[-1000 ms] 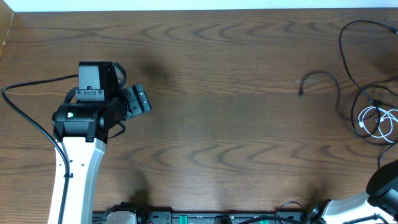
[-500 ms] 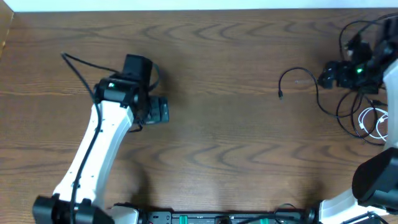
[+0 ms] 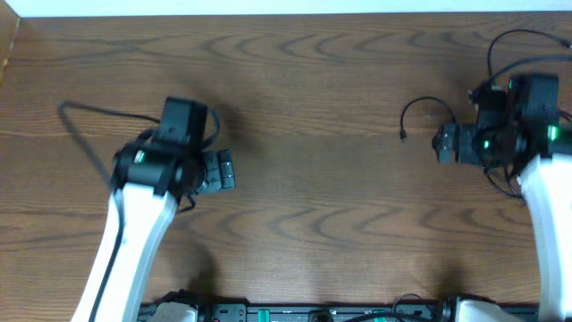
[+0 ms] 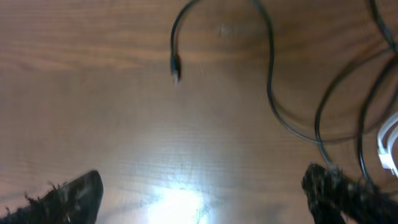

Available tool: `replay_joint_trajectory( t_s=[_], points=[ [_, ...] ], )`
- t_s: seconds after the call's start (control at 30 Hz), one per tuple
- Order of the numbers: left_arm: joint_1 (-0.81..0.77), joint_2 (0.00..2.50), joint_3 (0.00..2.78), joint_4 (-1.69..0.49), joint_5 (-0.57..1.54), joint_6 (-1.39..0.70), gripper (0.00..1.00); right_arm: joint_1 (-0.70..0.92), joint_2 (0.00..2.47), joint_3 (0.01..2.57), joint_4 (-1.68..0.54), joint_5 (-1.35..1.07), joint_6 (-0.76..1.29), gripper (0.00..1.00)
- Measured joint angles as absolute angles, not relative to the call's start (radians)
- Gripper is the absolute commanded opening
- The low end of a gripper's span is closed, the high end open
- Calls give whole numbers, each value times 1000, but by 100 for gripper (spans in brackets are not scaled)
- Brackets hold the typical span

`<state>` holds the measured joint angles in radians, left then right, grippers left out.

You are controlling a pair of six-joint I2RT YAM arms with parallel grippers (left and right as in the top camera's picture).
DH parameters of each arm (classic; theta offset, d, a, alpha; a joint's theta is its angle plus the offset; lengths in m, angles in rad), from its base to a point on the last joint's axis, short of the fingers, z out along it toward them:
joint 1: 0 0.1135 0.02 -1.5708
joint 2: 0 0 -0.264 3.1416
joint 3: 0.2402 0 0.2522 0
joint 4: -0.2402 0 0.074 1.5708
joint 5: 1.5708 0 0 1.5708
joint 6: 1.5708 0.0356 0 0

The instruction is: Untangle cables

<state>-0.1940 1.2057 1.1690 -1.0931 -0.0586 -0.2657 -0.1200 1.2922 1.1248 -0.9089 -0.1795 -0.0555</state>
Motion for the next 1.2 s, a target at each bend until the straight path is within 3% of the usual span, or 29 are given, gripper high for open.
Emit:
replay_joint_trajectory(
  t_s=[0.27, 0.4, 0.97, 1.2],
  points=[
    [-228, 747, 945, -965, -59, -282, 100, -108, 853, 900, -826, -160, -10, 99],
    [-228, 633, 937, -969, -59, -288, 100, -108, 783, 893, -888, -157, -7, 99],
    [-228, 602, 937, -987, -59, -288, 100, -108, 776, 889, -988, -156, -7, 99],
    [-228, 602, 937, -988, -59, -288, 100, -108, 759, 872, -648, -187, -11, 99]
  ],
)
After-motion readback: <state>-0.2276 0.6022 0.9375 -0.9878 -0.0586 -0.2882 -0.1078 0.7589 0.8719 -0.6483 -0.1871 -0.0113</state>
